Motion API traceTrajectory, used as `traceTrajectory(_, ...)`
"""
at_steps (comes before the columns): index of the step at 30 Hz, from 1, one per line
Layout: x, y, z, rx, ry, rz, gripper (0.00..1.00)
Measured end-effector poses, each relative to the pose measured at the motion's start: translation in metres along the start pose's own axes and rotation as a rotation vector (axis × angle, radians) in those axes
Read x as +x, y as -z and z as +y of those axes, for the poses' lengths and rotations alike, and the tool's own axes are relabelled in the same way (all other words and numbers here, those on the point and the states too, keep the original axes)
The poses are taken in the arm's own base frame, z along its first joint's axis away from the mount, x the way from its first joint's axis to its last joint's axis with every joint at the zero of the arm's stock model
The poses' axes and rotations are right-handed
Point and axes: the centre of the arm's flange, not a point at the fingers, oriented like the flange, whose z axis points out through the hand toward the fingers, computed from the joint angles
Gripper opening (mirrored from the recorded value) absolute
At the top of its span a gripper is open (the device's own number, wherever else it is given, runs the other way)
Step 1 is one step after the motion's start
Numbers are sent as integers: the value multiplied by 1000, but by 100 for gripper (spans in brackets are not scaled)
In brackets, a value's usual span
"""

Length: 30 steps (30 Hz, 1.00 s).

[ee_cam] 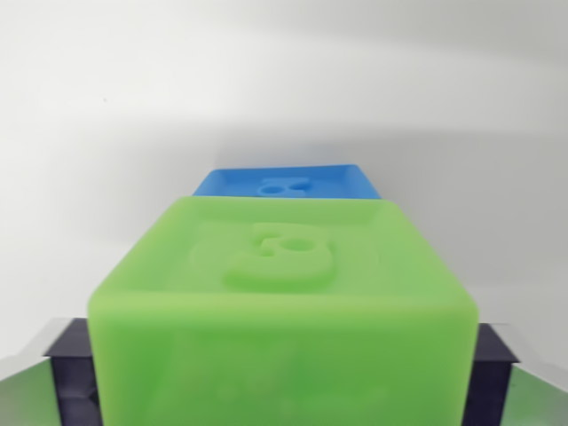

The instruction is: Stack cube

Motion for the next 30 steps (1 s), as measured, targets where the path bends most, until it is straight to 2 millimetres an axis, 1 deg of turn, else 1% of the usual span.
traceTrajectory(23,0,0,0,0,0,0,100)
traceTrajectory(30,1,8,-1,3,0,2,100)
